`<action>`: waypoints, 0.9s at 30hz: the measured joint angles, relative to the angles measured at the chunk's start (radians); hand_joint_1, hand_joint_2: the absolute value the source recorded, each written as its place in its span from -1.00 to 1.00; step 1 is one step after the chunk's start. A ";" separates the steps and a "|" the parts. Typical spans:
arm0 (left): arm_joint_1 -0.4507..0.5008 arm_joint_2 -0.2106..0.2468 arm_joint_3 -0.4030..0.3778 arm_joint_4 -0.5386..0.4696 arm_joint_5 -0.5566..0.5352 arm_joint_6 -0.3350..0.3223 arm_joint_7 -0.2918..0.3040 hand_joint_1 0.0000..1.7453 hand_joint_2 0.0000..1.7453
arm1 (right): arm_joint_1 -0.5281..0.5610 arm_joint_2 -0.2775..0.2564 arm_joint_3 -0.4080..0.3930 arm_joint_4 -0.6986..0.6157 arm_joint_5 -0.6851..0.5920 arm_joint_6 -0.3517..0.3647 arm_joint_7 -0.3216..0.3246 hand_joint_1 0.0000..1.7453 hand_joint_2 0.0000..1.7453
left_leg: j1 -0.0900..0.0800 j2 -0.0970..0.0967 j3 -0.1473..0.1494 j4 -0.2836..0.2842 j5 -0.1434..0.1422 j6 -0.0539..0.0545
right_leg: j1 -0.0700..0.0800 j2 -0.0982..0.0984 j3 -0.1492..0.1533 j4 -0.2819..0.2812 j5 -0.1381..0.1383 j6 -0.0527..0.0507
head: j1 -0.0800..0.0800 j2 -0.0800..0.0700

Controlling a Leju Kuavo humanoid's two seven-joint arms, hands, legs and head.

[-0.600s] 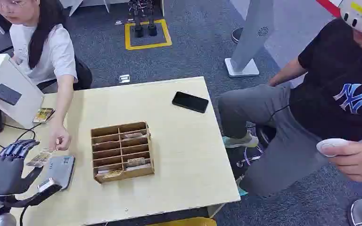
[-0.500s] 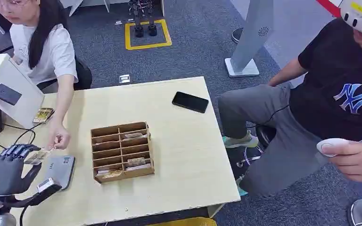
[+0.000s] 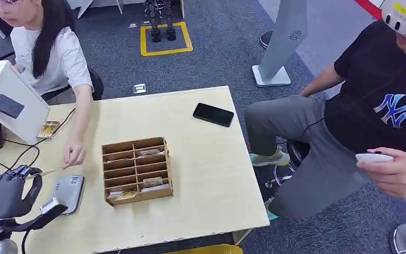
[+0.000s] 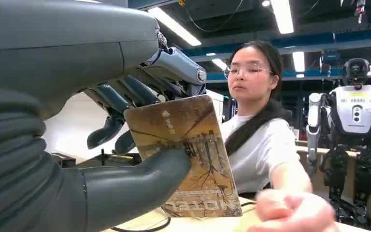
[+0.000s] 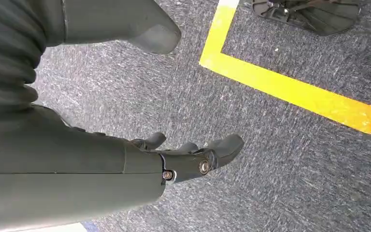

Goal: Pass the card to the sensor for recognition and then transmit it.

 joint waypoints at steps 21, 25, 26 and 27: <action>0.009 -0.037 0.016 -0.018 0.207 -0.215 -0.026 1.00 1.00 | 0.000 0.000 -0.019 0.000 0.013 -0.003 -0.006 -1.00 1.00 | 0.000 0.000 0.000 0.000 0.000 0.000 | 0.000 0.000 0.000 0.000 0.000 0.000 | 0.000 0.000; -0.003 -0.084 0.028 -0.018 0.409 -0.437 0.034 1.00 1.00 | 0.000 0.000 -0.028 0.000 0.013 -0.005 -0.017 -1.00 1.00 | 0.000 0.000 0.000 0.000 0.000 0.000 | 0.000 0.000 0.000 0.000 0.000 0.000 | 0.000 0.000; -0.005 -0.094 0.032 -0.018 0.457 -0.487 0.045 1.00 1.00 | 0.000 0.000 -0.033 0.000 0.013 -0.005 -0.017 -1.00 1.00 | 0.000 0.000 0.000 0.000 0.000 0.000 | 0.000 0.000 0.000 0.000 0.000 0.000 | 0.000 0.000; -0.006 -0.101 0.035 -0.018 0.489 -0.509 0.053 1.00 1.00 | 0.001 0.000 -0.037 0.000 0.013 -0.005 -0.017 -1.00 1.00 | 0.000 0.000 0.000 0.000 0.000 0.000 | 0.000 0.000 0.000 0.000 0.000 0.000 | 0.000 0.000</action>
